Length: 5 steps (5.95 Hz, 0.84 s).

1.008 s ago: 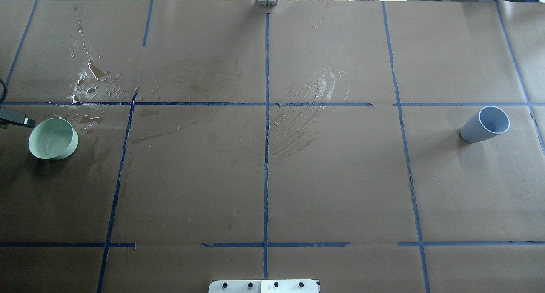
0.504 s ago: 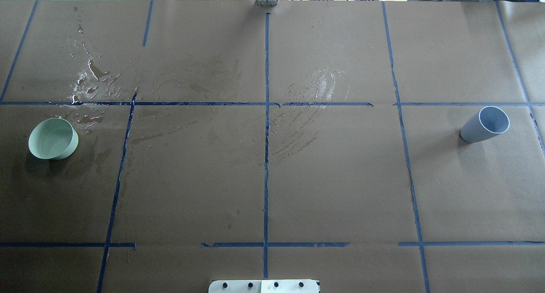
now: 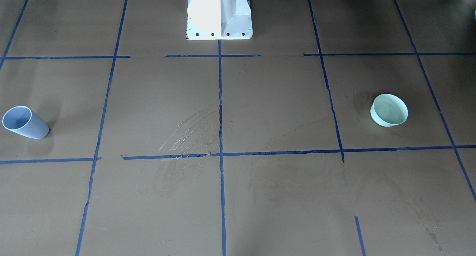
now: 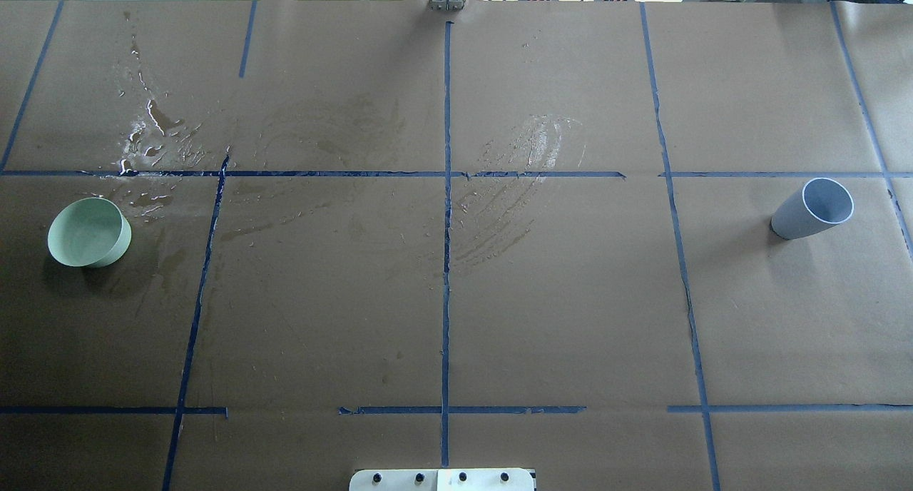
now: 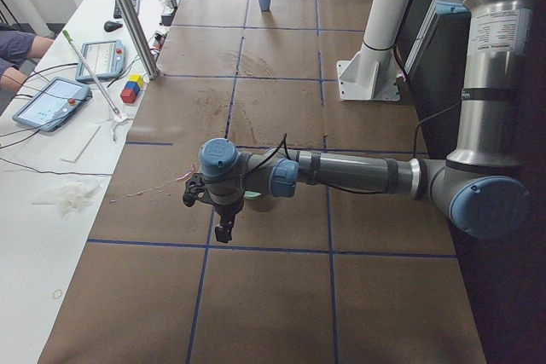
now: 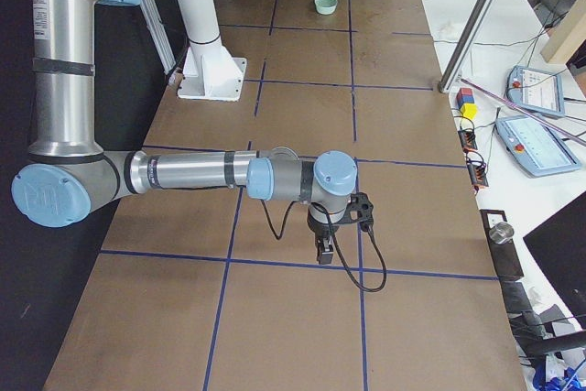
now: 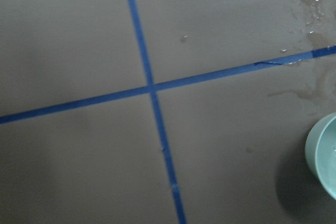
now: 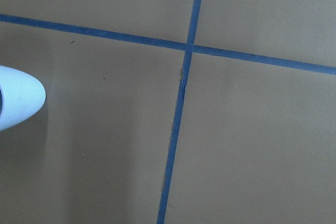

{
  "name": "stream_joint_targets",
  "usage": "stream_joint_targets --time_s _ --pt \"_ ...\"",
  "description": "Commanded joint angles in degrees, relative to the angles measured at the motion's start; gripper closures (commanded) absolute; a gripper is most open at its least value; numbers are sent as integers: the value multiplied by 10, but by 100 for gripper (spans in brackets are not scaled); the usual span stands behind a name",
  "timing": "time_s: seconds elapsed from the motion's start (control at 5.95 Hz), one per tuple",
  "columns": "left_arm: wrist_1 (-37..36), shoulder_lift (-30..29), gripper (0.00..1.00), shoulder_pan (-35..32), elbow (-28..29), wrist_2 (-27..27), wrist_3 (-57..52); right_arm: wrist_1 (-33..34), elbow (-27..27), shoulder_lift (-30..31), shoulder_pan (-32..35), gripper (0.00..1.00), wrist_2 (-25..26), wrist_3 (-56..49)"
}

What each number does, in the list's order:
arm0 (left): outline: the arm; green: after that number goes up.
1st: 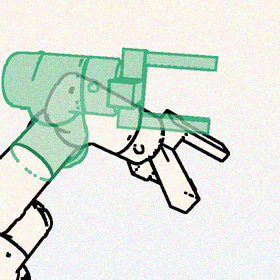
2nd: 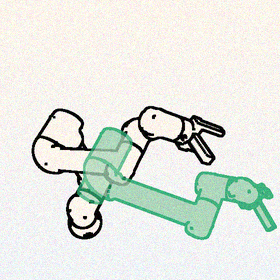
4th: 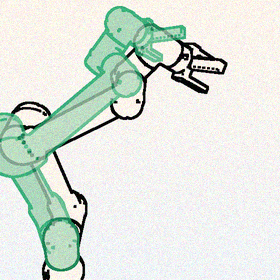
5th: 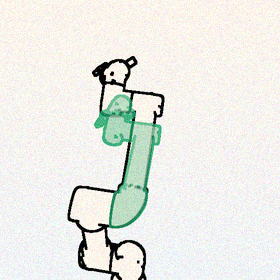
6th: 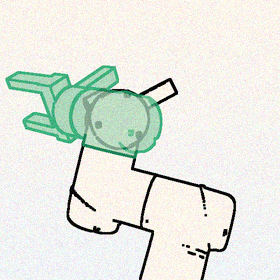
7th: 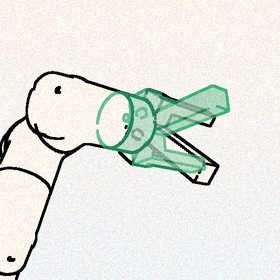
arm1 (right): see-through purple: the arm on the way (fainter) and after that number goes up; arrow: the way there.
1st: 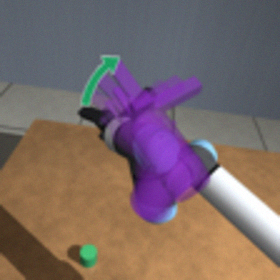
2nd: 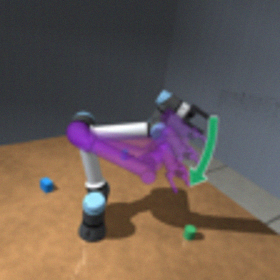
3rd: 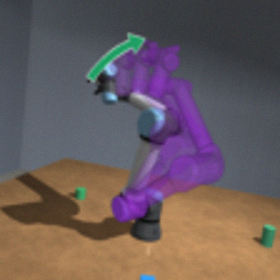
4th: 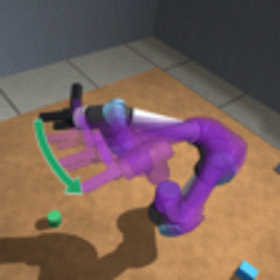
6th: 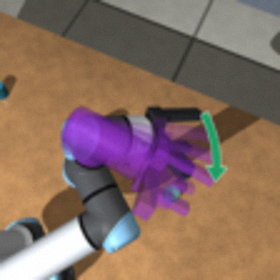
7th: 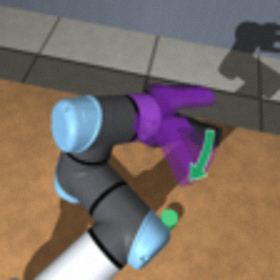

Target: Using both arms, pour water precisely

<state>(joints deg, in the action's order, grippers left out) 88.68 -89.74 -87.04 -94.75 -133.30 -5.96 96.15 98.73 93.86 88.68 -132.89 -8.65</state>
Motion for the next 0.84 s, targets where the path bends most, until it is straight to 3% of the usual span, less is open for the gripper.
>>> stream_joint_targets --time_s 0.0,0.67 --pt "-35 9 0 -19 -5 -1 -19 0 -1 2 0 0 0 0" --pt "-32 13 0 -18 -3 -1 -20 1 -2 4 0 0 0 3"
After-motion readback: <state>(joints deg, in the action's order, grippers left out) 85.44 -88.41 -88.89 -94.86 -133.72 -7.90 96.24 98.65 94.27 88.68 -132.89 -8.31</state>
